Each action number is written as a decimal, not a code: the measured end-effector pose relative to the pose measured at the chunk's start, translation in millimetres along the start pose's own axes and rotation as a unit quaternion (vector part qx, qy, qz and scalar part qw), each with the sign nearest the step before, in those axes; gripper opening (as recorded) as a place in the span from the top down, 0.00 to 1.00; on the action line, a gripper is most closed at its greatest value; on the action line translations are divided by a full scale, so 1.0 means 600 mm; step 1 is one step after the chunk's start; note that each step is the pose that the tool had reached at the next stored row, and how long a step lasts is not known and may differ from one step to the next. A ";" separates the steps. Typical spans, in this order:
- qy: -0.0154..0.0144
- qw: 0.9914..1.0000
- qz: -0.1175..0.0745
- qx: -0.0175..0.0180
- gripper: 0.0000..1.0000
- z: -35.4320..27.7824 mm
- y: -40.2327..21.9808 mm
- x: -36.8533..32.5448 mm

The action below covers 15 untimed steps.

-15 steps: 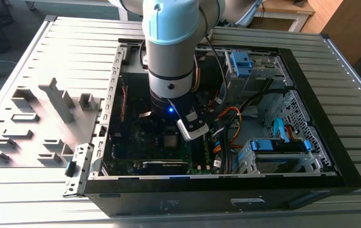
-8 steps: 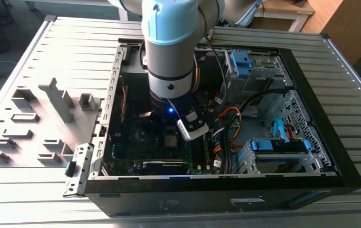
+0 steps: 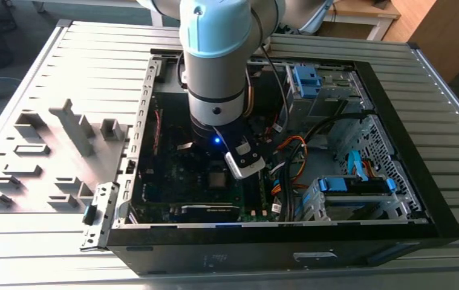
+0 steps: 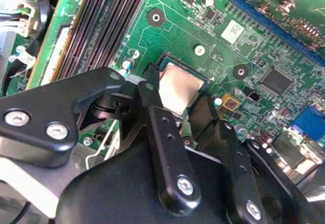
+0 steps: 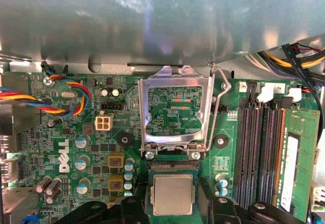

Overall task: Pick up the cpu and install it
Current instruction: 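Place the cpu into insertion slot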

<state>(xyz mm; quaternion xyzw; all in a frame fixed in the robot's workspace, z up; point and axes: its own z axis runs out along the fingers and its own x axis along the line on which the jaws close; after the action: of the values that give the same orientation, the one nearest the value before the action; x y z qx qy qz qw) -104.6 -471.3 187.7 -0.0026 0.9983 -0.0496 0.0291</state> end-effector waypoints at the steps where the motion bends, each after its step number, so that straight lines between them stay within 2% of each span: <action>1: 0.000 1.000 0.000 0.000 0.53 0.000 0.000 0.000; 6: -0.001 1.000 0.000 -0.003 0.53 0.000 0.000 0.000; 12: -0.001 1.000 0.000 -0.003 0.53 0.000 0.000 0.000; 15: -0.001 1.000 0.000 -0.004 0.53 -0.003 0.000 0.000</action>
<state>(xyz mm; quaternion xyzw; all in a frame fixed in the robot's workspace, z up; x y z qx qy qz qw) -104.6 -471.1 189.6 -0.0024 0.9985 -0.0460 0.0303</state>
